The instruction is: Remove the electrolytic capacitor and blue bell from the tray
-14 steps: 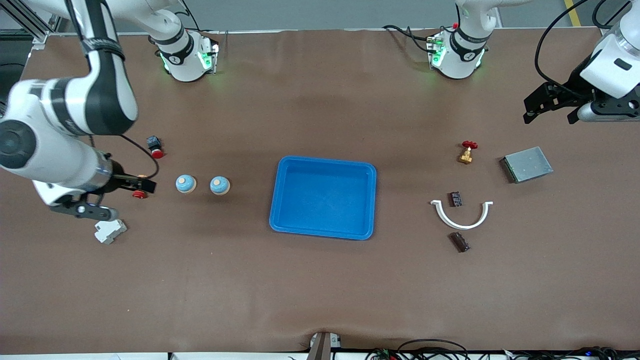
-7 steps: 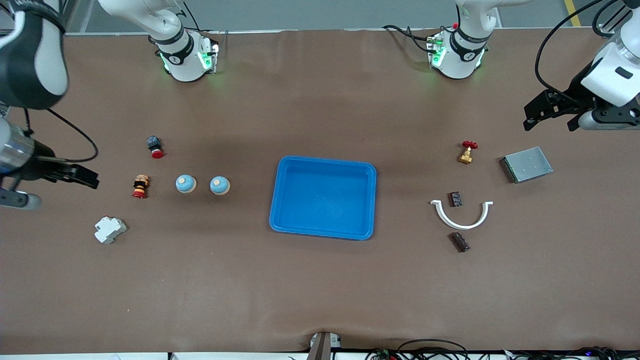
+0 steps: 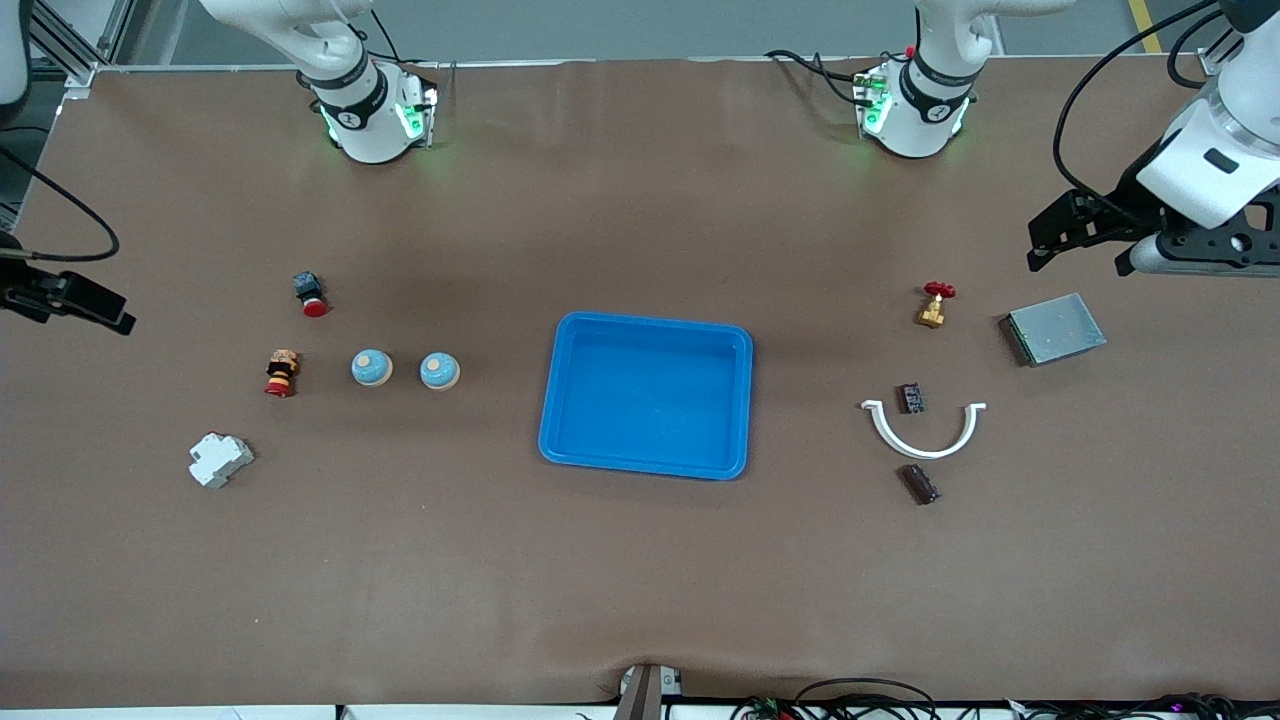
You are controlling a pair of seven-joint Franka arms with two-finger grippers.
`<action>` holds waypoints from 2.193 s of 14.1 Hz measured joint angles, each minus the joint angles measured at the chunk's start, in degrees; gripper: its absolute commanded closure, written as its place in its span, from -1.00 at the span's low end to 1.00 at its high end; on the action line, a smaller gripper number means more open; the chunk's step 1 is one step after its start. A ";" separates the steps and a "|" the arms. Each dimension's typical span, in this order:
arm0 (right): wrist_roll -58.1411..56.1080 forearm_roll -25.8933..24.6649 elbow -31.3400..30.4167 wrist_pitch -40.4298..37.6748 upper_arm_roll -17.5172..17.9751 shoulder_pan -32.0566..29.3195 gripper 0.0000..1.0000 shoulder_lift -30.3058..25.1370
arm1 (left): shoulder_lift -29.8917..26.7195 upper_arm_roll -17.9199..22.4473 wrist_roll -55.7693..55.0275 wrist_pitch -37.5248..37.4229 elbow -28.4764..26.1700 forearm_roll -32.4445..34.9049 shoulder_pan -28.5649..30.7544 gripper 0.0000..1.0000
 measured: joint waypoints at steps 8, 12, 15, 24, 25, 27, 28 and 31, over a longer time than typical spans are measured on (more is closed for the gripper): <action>-0.06 0.00 -0.05 -4.40 1.54 -0.75 -1.00 -4.66 | 1.46 0.59 0.02 0.00 1.41 0.00 -0.11 -1.00; -0.06 0.00 -0.31 -4.48 1.58 -0.75 -1.00 -5.09 | 2.50 0.76 -0.04 0.08 1.76 0.67 -0.11 -1.00; -0.06 0.00 -1.56 -4.66 1.63 -0.75 -1.00 -6.60 | 4.97 1.05 -0.10 0.30 3.17 2.44 -0.09 -1.00; -0.07 0.00 -3.57 -4.68 2.10 -0.76 -1.00 -8.12 | 12.24 1.51 -0.01 2.90 9.20 2.64 2.64 -1.00; -0.07 0.00 -3.59 -4.68 2.11 -0.76 -1.00 -8.13 | 12.24 1.50 0.01 2.90 9.40 2.64 2.79 -1.00; -0.08 0.00 -3.82 -4.65 2.13 -0.76 -1.00 -8.15 | 12.18 1.49 0.00 2.73 9.97 2.64 2.77 -1.00; -0.08 0.00 -3.94 -4.60 2.14 -0.76 -1.00 -8.15 | 12.06 1.47 0.00 2.13 10.19 2.64 2.76 -1.00; -0.08 0.00 -4.18 -4.60 2.16 -0.76 -1.00 -8.15 | 11.32 1.29 -0.02 -0.44 10.40 2.63 2.70 -1.00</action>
